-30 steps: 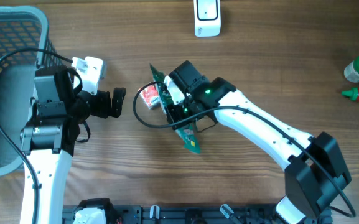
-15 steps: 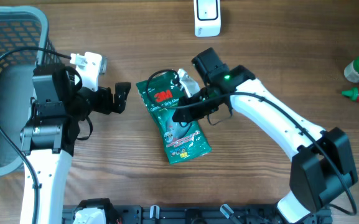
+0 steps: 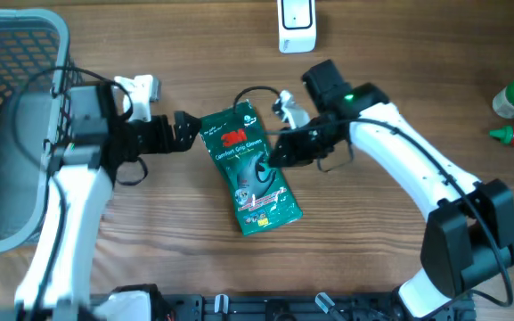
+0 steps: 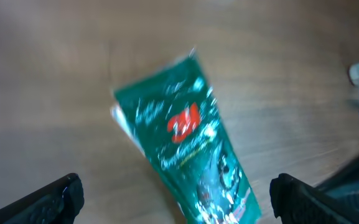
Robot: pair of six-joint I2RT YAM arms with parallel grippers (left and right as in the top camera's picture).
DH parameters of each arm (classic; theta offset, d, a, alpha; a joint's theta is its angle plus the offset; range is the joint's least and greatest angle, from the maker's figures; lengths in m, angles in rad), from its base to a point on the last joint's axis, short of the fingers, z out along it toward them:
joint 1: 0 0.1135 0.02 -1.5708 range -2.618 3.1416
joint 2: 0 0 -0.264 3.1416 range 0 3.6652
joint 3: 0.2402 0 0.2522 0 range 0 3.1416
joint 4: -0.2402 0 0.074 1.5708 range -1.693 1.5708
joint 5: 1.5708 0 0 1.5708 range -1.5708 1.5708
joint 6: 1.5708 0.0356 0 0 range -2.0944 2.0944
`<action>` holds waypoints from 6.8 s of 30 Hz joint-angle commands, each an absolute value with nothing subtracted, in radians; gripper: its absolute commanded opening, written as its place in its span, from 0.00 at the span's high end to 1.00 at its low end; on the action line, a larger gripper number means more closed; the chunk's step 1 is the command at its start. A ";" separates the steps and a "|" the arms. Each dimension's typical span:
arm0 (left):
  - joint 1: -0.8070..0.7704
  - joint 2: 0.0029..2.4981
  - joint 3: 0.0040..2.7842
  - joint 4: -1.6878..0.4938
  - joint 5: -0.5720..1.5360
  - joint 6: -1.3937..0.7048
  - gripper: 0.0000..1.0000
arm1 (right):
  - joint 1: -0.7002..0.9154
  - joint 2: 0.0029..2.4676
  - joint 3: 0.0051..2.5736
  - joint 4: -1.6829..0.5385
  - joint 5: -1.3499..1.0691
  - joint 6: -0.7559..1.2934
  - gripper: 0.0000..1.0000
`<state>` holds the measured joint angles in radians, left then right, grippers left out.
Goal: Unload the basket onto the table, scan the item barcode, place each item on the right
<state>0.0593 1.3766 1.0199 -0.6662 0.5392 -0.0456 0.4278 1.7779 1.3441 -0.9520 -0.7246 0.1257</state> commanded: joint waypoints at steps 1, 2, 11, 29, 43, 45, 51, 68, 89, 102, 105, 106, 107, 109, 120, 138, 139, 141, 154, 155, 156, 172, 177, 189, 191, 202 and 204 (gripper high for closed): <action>0.059 1.530 1.013 -0.702 0.708 -0.173 0.00 | 0.385 1.756 1.348 -0.986 -0.685 0.104 0.96; 0.058 1.557 1.013 -0.699 0.749 -0.173 0.01 | 0.379 1.756 1.348 -0.989 -0.680 0.104 0.96; 0.012 1.768 1.005 -0.660 0.867 -0.221 0.09 | 0.364 1.756 1.342 -0.987 -0.624 0.105 0.96; -0.059 1.820 0.808 -0.195 0.864 -0.462 0.39 | 0.364 1.758 1.330 -0.986 -0.598 0.106 0.96; -0.200 1.820 0.804 -0.058 0.837 -0.510 0.96 | 0.364 1.758 1.330 -1.007 -0.597 0.107 0.96; -0.202 1.820 0.804 -0.048 0.837 -0.511 0.96 | 0.364 1.758 1.330 -1.010 -0.590 0.108 0.96; -0.149 1.808 0.806 -0.026 0.837 -0.570 0.96 | 0.364 1.758 1.330 -1.024 -0.590 0.108 0.95; -0.104 1.350 0.858 -0.392 0.273 -0.804 0.96 | 0.370 1.632 1.345 -1.050 -0.514 0.059 0.36; -0.133 1.330 0.858 -0.411 0.150 -1.005 0.96 | 0.703 1.582 1.283 -0.731 -0.037 -0.006 0.00; -0.133 1.330 0.858 -0.379 0.151 -1.052 0.96 | 0.787 1.582 1.216 -0.650 -0.024 -0.039 0.00; -0.133 1.330 0.858 -0.374 0.151 -1.056 0.96 | 0.821 1.582 1.216 -0.649 -0.015 -0.052 0.00; -0.133 1.330 0.858 -0.374 0.151 -1.056 0.96 | 0.825 1.582 1.214 -0.649 -0.014 -0.052 0.00; -0.133 1.330 0.858 -0.374 0.151 -1.056 0.96 | 0.826 1.582 1.208 -0.646 -0.006 -0.052 0.00; -0.133 1.330 0.858 -0.373 0.151 -1.060 0.96 | 0.825 1.582 1.192 -0.635 0.007 -0.050 0.00; -0.133 1.330 0.858 -0.369 0.152 -1.086 0.96 | 0.826 1.582 1.079 -0.489 0.011 -0.054 0.00; -0.134 1.330 0.858 -0.367 0.174 -1.086 0.96 | 0.825 1.679 0.991 -0.141 0.031 -0.162 0.00; -0.134 1.330 0.858 -0.367 0.174 -1.086 0.96 | 0.825 1.692 0.991 -0.126 0.037 -0.166 0.00; -0.134 1.330 0.858 -0.368 0.175 -1.086 0.96 | 0.825 1.715 0.991 -0.104 0.038 -0.186 0.00; -0.154 1.330 0.858 -0.371 0.189 -1.085 0.96 | 0.825 1.757 0.991 0.023 0.112 -0.207 0.04; -0.159 1.330 0.858 -0.371 0.189 -1.085 0.96 | 0.825 1.762 0.991 0.024 0.112 -0.213 0.04; -0.162 1.330 0.858 -0.371 0.189 -1.085 0.96 | 0.825 1.772 0.991 0.026 0.112 -0.219 0.04; -0.168 1.330 0.858 -0.403 0.190 -1.081 0.96 | 0.734 1.796 1.002 0.044 -0.033 -0.066 0.94; -0.168 1.329 0.858 -0.406 0.194 -1.081 0.67 | 0.706 1.779 1.035 -0.007 -0.128 -0.027 0.96; -0.168 1.329 0.858 -0.417 0.220 -1.046 0.00 | 0.577 1.519 1.049 -0.219 -0.416 0.299 0.96; -0.168 1.329 0.858 -0.417 0.220 -1.026 0.00 | 0.519 1.474 1.049 -0.259 -0.562 0.342 0.96; -0.168 1.289 0.858 -0.401 0.218 -0.969 0.00 | 0.273 1.421 1.039 -0.501 -0.878 0.387 0.96; -0.168 1.269 0.858 -0.402 0.200 -0.950 0.00 | 0.263 1.420 1.039 -0.541 -0.905 0.372 0.96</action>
<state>-0.1745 1.3231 0.8478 -0.4080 0.2295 -1.0122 0.2829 1.4399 1.0218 -0.5018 -0.8036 0.3927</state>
